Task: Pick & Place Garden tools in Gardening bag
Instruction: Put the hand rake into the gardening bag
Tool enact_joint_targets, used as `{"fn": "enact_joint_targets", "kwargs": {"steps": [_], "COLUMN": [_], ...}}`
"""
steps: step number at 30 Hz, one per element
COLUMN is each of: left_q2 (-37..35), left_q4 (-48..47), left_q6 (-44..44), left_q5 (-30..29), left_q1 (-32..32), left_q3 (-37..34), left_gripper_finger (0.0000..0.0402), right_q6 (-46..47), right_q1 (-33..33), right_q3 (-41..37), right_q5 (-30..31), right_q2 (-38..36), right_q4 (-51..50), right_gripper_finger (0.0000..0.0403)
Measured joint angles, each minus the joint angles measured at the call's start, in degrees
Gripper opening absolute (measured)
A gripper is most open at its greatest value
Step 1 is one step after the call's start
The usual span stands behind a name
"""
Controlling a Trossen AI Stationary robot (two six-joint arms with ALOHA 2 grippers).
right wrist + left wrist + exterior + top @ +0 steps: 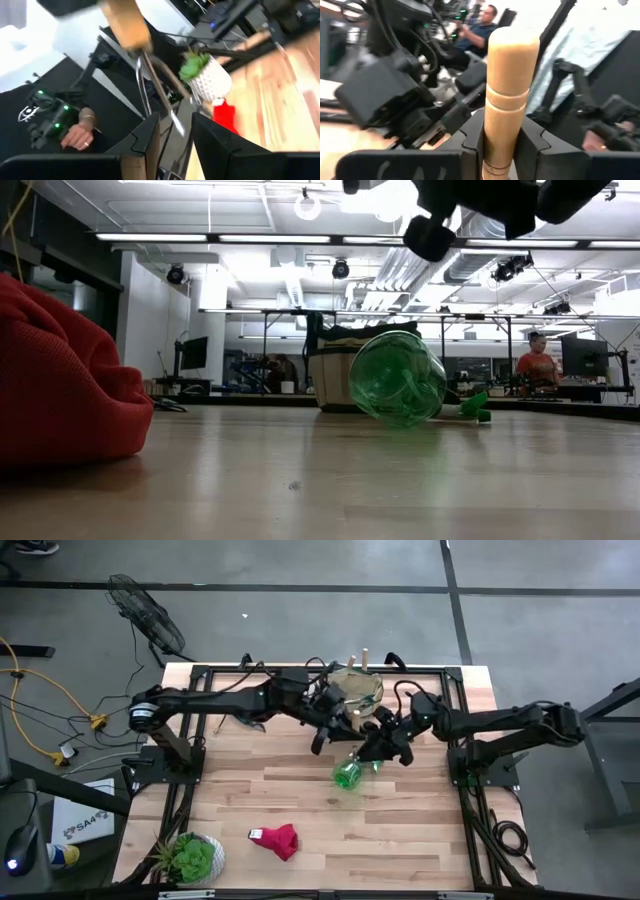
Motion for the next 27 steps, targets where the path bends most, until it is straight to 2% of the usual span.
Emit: {"fn": "enact_joint_targets", "kwargs": {"steps": [6,10,16,19,24,27], "left_q2": [-4.1,-5.5,-5.1,-5.3,-5.2,-5.2], "left_q4": [-9.9,-13.8,-16.9,-18.8,-18.5,-19.2], "left_q6": [4.9,5.8,6.9,7.0,10.2,11.3], "left_q5": [-11.2,-19.3,-26.2,-30.0,-34.2,-34.8], "left_q1": [-0.3,-1.1,-2.1,-2.7,-3.4,-3.4], "left_q3": [0.1,0.2,0.0,0.0,0.0,0.0], "left_gripper_finger": [0.0061,0.0061,0.0061,0.0061,0.0061,0.0061], "right_q6": [-1.1,-4.8,-13.9,-18.7,-27.3,-31.9], "right_q1": [-1.7,-2.8,-3.7,-3.2,-0.7,1.0], "right_q3": [0.0,-0.1,0.0,0.0,0.0,0.0], "right_q5": [1.7,6.1,16.8,21.6,29.0,33.4], "right_q2": [-2.6,-5.8,-12.0,-14.2,-14.8,-14.4], "right_q4": [-4.8,-7.8,-13.2,-12.3,-10.0,-9.1], "right_gripper_finger": [0.0104,0.0104,0.0105,0.0105,0.0105,0.0113]}}
